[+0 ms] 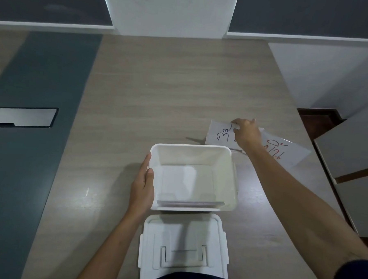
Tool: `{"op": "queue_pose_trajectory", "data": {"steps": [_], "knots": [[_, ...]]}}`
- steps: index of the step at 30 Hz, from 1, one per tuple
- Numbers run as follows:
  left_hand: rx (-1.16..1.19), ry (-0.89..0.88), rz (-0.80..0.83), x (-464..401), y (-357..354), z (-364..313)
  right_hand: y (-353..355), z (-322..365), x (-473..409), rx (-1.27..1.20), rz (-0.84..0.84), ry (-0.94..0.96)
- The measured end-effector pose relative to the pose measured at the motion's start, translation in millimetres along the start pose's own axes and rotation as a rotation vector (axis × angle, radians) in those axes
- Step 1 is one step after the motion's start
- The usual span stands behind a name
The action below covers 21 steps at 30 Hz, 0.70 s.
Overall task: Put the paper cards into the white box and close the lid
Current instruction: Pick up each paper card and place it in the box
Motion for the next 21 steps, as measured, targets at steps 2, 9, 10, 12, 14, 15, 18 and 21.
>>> {"op": "queue_pose_trajectory", "data": {"steps": [2,9,10,12,14,15,18,21], "knots": [[-0.002,0.012,-0.003,-0.3,0.4,1.0,1.1,5.6,1.1,-0.017,-0.047,0.015],[-0.046,-0.003,-0.028,1.7,2.4,-3.3,25.4,52.8,12.3,-0.121,-0.24,0.176],[-0.043,0.004,-0.032,-0.2,2.8,-0.7,35.7,62.4,15.6,-0.163,-0.287,0.209],[-0.039,0.007,-0.035,-3.0,2.9,3.9,58.3,79.4,25.2,-0.256,-0.388,0.258],[-0.026,-0.01,-0.026,-2.3,2.1,2.8,82.6,97.6,41.1,-0.317,-0.489,0.307],[-0.012,-0.019,-0.021,-1.8,2.0,1.3,93.4,106.1,50.5,-0.35,-0.529,0.331],[0.015,-0.034,-0.006,-1.3,1.7,-0.4,118.9,125.8,81.5,-0.445,-0.591,0.374],[0.028,-0.035,0.003,-2.2,1.6,1.7,125.0,137.4,109.3,-0.481,-0.533,0.374]]}}
Point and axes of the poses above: each hand's wrist, its own x-axis away from the middle knuckle, its own y-axis out of the back of the hand, z = x × y, the point moved 10 cm from there along -x, towards the middle knuckle, and after that the axes turned 7 degrees about y, right-handed, at the moved point
